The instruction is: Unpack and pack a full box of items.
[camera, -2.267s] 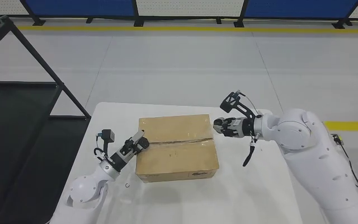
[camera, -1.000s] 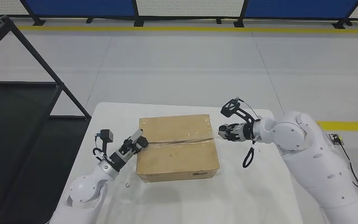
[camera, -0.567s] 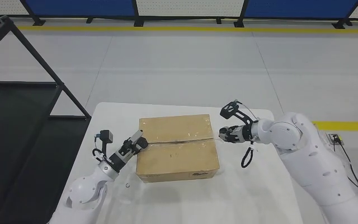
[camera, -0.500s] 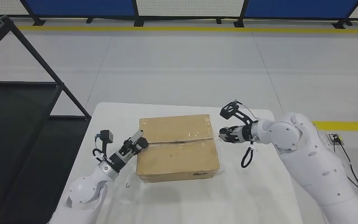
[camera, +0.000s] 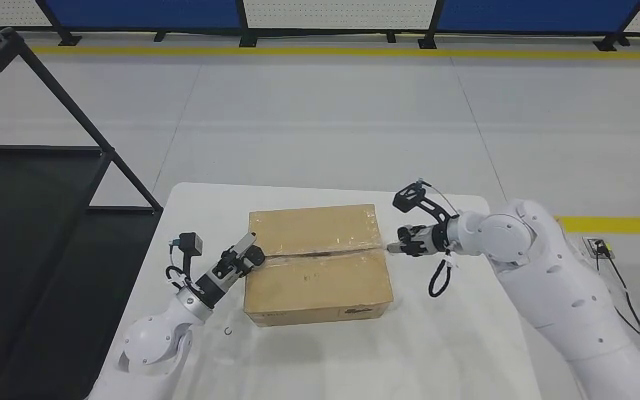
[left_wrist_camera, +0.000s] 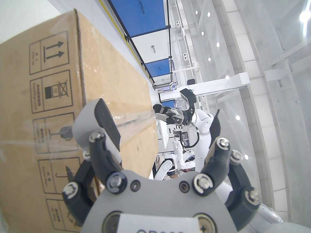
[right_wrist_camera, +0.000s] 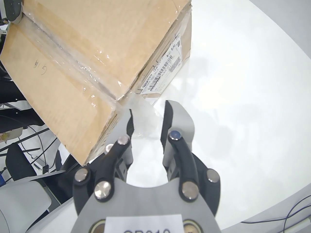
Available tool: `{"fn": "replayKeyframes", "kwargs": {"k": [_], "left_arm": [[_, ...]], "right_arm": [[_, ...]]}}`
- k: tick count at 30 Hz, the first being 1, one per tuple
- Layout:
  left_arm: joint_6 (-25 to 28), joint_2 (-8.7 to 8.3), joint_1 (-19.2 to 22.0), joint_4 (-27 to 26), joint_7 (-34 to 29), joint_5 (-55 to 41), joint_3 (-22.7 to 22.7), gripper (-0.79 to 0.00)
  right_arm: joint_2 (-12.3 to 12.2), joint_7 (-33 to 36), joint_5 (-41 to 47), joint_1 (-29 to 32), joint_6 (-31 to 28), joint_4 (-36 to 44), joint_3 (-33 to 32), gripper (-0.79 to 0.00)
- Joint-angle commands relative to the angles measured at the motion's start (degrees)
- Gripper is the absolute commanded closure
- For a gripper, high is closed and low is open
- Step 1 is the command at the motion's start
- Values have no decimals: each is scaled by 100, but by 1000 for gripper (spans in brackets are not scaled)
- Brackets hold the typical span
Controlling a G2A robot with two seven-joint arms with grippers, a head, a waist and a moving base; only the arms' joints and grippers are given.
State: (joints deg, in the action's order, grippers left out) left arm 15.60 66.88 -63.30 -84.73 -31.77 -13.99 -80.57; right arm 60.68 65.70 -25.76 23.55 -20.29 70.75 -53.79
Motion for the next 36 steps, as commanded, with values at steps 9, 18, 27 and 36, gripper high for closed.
{"fn": "replayKeyframes", "kwargs": {"k": [9, 18, 27, 36], "left_arm": [[23, -1, 2, -2, -12, 13, 9, -785], [33, -3, -17, -23, -16, 8, 4, -785], [48, -3, -35, -60, 22, 15, -4, -785], [86, -4, -63, -126, 68, 40, -14, -785]], "right_arm": [[-79, -140, -24, 75, 90, 85, -240, -785], [-224, -480, 298, 497, 4, 523, -747, -785], [-321, 144, 2916, 990, -993, 1023, -1253, -785], [-387, 83, 2804, 1350, -815, 1513, -1239, -785]]}}
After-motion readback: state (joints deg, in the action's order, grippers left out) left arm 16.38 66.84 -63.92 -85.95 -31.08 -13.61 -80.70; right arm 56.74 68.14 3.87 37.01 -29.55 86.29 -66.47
